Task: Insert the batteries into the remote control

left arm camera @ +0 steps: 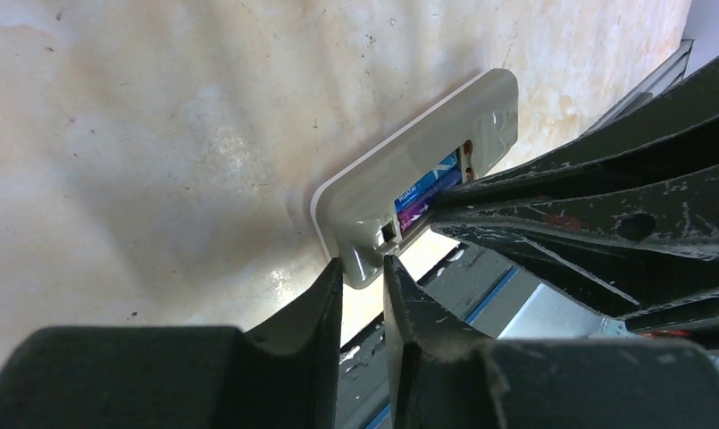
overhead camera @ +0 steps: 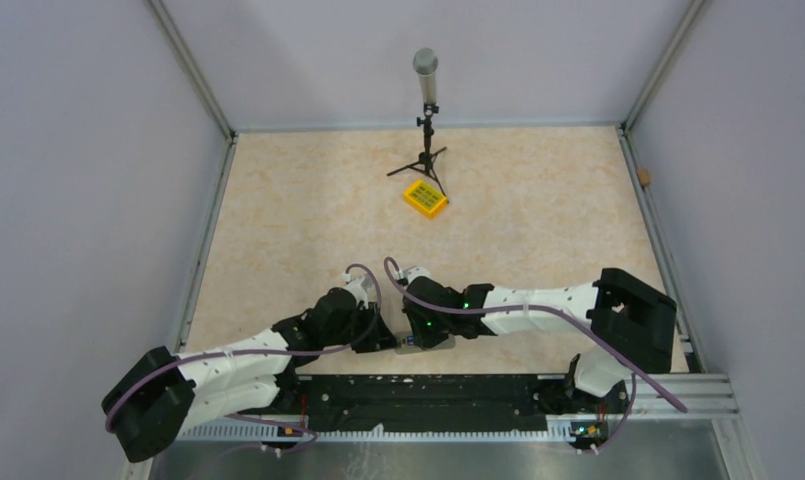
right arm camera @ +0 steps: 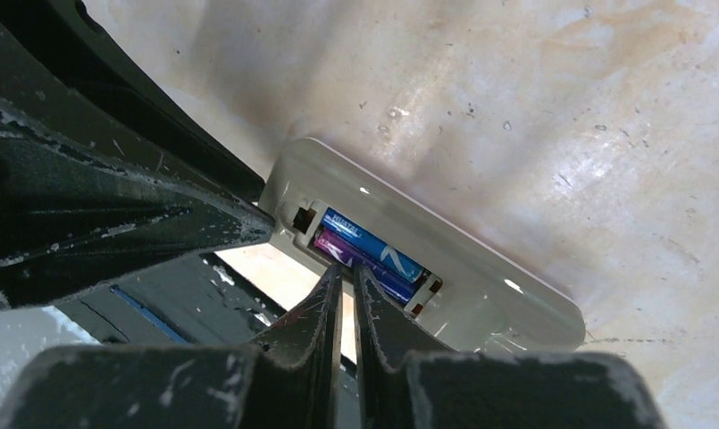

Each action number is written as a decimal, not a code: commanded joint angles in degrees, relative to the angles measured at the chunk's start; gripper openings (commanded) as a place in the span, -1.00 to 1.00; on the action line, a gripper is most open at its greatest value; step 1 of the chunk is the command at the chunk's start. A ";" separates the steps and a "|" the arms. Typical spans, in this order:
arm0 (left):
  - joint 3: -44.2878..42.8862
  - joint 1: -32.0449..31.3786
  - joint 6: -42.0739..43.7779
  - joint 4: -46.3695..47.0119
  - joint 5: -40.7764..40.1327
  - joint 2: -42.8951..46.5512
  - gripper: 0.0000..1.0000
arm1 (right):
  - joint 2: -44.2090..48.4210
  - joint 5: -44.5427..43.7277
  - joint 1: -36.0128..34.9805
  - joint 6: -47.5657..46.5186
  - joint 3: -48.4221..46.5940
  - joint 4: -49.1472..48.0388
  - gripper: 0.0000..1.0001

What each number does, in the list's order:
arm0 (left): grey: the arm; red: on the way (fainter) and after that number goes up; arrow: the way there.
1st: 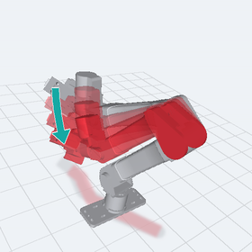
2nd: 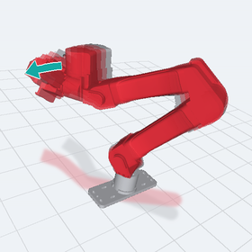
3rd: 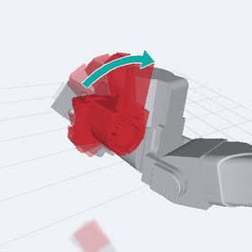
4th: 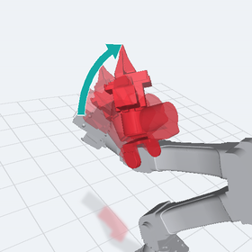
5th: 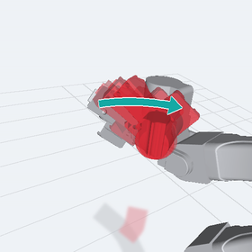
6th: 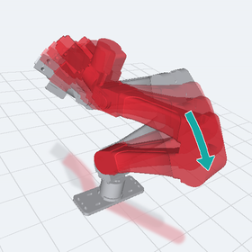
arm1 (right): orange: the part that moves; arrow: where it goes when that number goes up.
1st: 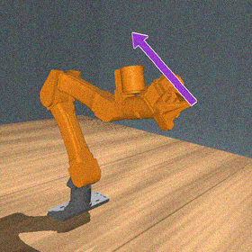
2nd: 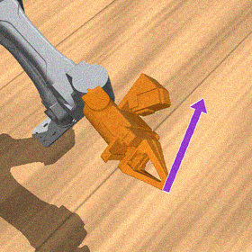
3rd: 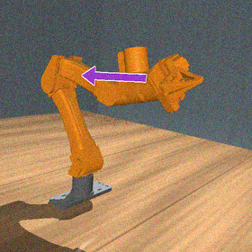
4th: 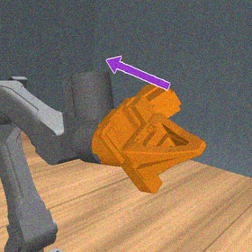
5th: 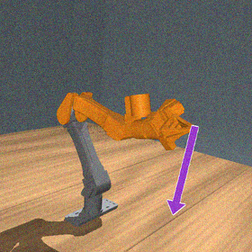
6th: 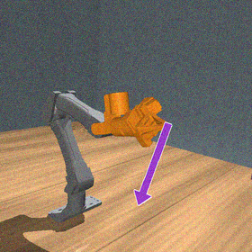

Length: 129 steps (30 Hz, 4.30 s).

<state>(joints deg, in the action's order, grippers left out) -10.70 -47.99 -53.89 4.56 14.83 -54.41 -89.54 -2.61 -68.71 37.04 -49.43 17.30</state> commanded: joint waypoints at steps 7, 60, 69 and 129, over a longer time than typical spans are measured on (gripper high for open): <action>-0.62 0.00 0.67 1.14 0.79 1.78 -0.49 | -0.45 -1.63 -0.75 -0.95 -2.13 0.44 -0.83; -18.88 0.09 12.28 -6.26 -5.35 -23.62 -1.00 | 13.12 -1.15 -2.14 3.84 15.72 -3.83 -1.00; -15.92 0.09 11.55 -5.82 -3.67 -22.72 -1.00 | 9.44 -5.63 -1.49 3.68 13.54 -3.14 -1.00; -7.96 -0.70 11.63 -12.99 -7.97 5.54 0.56 | 27.26 -25.27 22.05 4.48 9.54 22.25 0.08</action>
<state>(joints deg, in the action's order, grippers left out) -18.11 -48.53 -43.46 -8.27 7.99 -49.91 -64.05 -27.99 -50.39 42.09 -41.50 38.61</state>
